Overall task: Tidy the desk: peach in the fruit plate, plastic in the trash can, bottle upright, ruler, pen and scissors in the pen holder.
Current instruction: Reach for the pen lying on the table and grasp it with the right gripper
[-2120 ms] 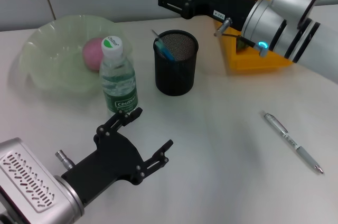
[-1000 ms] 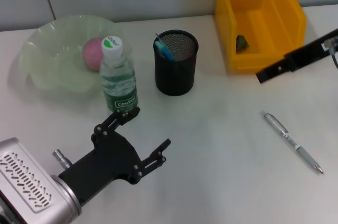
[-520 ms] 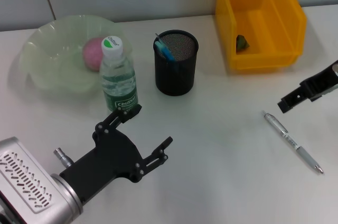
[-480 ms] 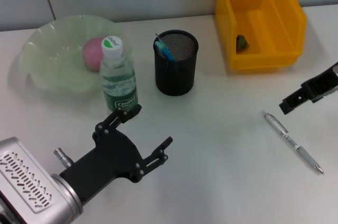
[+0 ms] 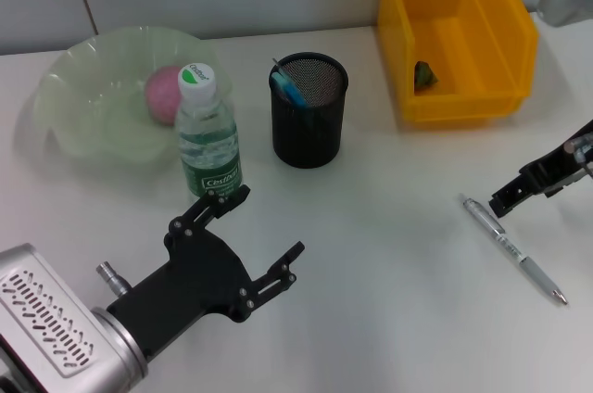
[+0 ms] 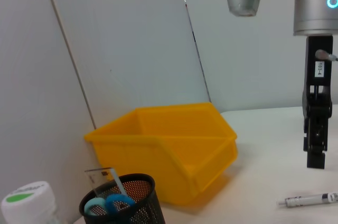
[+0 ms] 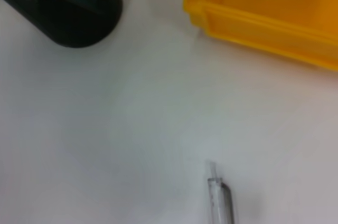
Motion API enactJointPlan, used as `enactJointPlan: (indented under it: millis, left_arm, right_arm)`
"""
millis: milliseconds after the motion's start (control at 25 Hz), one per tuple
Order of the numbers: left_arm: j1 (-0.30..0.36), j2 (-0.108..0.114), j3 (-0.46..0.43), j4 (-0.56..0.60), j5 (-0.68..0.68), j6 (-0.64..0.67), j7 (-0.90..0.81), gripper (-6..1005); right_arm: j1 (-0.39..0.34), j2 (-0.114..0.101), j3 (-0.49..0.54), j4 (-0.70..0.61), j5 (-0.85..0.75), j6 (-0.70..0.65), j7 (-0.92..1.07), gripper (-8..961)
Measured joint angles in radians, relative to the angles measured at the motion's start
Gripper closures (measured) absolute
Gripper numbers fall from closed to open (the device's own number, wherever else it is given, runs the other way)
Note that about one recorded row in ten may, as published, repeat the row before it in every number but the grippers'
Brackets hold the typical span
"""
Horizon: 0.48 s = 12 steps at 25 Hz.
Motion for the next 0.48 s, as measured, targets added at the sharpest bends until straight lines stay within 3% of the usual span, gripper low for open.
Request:
enactJointPlan:
  millis: [480]
  left_arm:
    - [-0.001, -0.005, 0.004, -0.011, 0.0, -0.013, -0.003, 188]
  right_arm:
    - [0.028, 0.002, -0.037, 0.113, -0.001, 0.091, 0.009, 168]
